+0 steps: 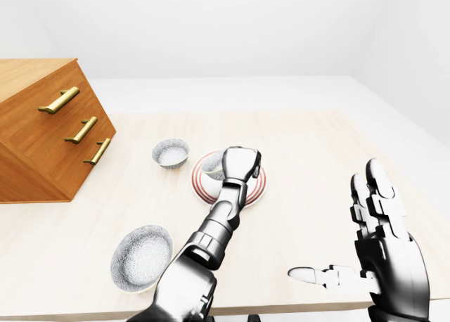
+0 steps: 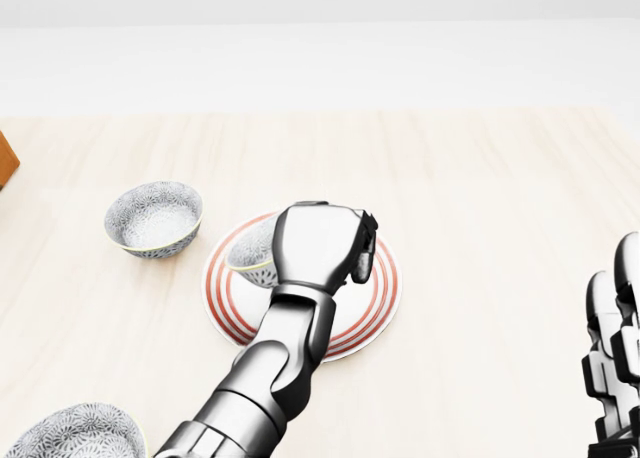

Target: Put the bowl in the middle on the plate.

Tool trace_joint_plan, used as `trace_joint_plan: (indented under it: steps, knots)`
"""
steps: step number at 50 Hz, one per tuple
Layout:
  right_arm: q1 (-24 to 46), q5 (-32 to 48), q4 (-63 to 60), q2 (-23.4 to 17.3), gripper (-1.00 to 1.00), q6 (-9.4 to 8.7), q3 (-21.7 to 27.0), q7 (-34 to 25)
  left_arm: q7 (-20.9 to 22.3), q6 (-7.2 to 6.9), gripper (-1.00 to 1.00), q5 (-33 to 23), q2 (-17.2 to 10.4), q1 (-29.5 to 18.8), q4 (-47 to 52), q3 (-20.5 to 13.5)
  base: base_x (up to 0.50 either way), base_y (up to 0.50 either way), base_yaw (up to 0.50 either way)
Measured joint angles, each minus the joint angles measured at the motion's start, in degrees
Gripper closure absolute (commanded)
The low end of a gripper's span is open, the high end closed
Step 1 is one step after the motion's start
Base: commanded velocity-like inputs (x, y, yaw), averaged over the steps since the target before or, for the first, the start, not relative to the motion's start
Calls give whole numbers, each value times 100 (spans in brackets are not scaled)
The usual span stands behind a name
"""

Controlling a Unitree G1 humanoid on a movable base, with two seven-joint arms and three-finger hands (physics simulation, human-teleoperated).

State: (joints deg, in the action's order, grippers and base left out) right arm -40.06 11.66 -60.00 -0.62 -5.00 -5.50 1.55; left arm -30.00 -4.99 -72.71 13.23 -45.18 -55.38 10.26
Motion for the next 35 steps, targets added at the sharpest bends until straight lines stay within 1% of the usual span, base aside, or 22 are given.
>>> trace_joint_plan:
  steps: [8,23,35]
  knots:
    - [7,-14,0,1,-100,0,15,-6,0,0,100,-97,-18,-75,-159,28,0,0,0]
    - [19,-15,0,-19,-100,0,1,14,0,0,100,-458,-42,31,167,59,0,0,0]
    - [12,-22,0,-24,-100,0,5,21,0,0,100,-543,-40,-100,19,9,0,0,0]
